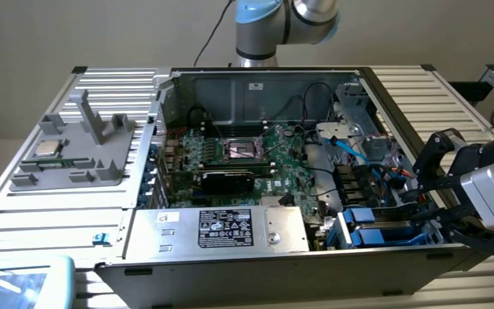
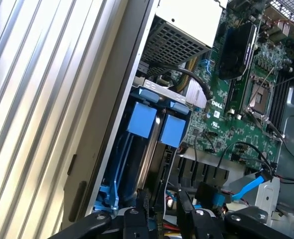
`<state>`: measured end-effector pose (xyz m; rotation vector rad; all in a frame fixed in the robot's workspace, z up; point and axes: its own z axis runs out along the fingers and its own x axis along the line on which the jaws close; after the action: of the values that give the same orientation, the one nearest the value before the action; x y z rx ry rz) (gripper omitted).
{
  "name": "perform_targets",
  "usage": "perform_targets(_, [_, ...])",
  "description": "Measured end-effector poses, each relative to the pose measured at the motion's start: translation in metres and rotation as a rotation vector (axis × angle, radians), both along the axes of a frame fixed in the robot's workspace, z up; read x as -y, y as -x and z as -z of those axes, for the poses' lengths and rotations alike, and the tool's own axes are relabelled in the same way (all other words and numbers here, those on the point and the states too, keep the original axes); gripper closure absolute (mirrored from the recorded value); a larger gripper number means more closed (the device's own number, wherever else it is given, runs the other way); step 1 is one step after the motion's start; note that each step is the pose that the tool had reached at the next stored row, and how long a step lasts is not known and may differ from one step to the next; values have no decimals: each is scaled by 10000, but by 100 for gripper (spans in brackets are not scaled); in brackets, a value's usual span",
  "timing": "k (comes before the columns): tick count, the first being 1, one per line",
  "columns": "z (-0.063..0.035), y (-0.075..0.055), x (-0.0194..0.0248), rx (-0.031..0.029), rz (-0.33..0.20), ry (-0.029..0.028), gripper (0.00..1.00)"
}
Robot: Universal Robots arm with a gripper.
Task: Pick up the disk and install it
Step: 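Insert the first disk wire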
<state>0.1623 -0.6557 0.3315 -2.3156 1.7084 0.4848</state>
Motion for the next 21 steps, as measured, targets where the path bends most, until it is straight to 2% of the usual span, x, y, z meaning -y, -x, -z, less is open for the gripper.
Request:
perform_targets(3, [6,-1,0,3,-35,24,64])
perform_targets(6, [10,-2,-5,55,-54,78,64])
perform_targets(8, [12,-1,-10,81,-55,86,64])
perform_targets(15, [19,-1,-10,85,-56,85,64])
perform_targets(16, [19,-1,-10,84,-56,85,66])
perform_targets(17, [19,-1,-10,84,-56,85,73])
perform_targets(18, [19,-1,-10,85,-56,85,73])
perform_targets(20, [19,-1,-10,85,-59,85,84])
perform_targets(21, [19,-1,-10,84,-60,85,84])
